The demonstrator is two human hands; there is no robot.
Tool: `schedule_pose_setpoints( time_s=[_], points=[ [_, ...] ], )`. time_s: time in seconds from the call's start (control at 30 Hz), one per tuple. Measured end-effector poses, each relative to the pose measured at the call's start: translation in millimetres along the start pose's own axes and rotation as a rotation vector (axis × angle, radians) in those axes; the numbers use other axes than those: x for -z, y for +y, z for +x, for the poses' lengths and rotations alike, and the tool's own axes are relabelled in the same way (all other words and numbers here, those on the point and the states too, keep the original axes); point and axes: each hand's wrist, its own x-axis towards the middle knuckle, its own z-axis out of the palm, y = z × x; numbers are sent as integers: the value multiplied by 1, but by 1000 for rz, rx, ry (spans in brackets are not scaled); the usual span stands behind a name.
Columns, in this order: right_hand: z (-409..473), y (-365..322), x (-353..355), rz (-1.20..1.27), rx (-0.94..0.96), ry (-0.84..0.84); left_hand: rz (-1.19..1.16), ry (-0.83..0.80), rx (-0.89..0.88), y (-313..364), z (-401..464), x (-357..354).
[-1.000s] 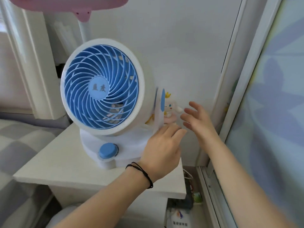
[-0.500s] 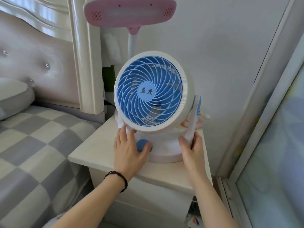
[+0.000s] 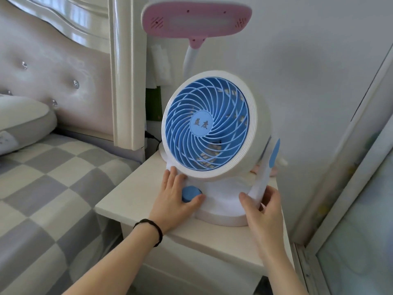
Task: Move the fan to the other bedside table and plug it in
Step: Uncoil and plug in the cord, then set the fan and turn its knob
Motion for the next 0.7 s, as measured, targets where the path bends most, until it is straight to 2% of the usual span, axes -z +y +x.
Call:
schedule_pose_setpoints(
  time_s=[0.23,0.57,0.63,0.7],
  points=[
    [-12,-6,4,-42,15,43,-57,1,-65,6,-3,6],
    [-25,-15,6,-152,3,152,-159,-185,-103,4,6,9],
    [-26,-16,5,-157,-3,158,-224,-198,-124,5,5,11],
    [-28,-18,4,-90,-7,118,-383,-204,-142,8,1,17]
  ],
)
